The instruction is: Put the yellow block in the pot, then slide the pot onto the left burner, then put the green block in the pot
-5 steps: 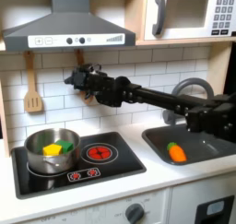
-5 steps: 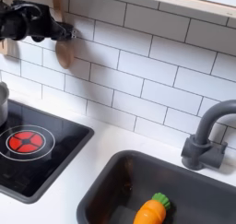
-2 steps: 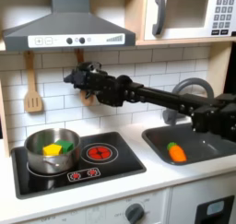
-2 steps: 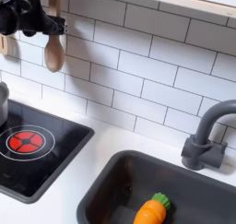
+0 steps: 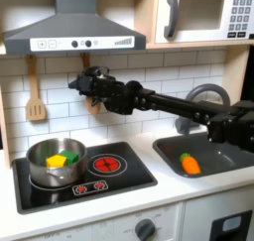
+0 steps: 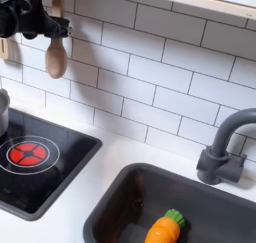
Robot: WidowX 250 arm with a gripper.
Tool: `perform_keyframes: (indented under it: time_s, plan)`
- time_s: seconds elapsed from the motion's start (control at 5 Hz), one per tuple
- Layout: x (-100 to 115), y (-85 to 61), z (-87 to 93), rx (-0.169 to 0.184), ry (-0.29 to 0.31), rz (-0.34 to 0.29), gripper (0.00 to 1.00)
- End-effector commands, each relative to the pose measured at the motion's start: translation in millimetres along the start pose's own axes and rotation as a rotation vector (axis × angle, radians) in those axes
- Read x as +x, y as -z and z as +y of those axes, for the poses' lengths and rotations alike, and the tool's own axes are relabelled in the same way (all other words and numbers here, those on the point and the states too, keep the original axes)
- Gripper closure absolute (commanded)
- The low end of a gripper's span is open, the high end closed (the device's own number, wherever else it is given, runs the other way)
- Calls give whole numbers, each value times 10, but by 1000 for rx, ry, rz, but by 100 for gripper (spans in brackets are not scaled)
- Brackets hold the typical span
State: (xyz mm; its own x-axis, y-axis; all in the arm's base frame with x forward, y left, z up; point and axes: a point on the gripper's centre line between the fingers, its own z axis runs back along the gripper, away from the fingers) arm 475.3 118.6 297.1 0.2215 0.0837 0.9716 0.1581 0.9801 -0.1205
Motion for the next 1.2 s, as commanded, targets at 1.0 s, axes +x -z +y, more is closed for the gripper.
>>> perform_keyframes:
  time_s: [1.0]
  plan:
    - [8,-114,-15,-4,-27,4,100]
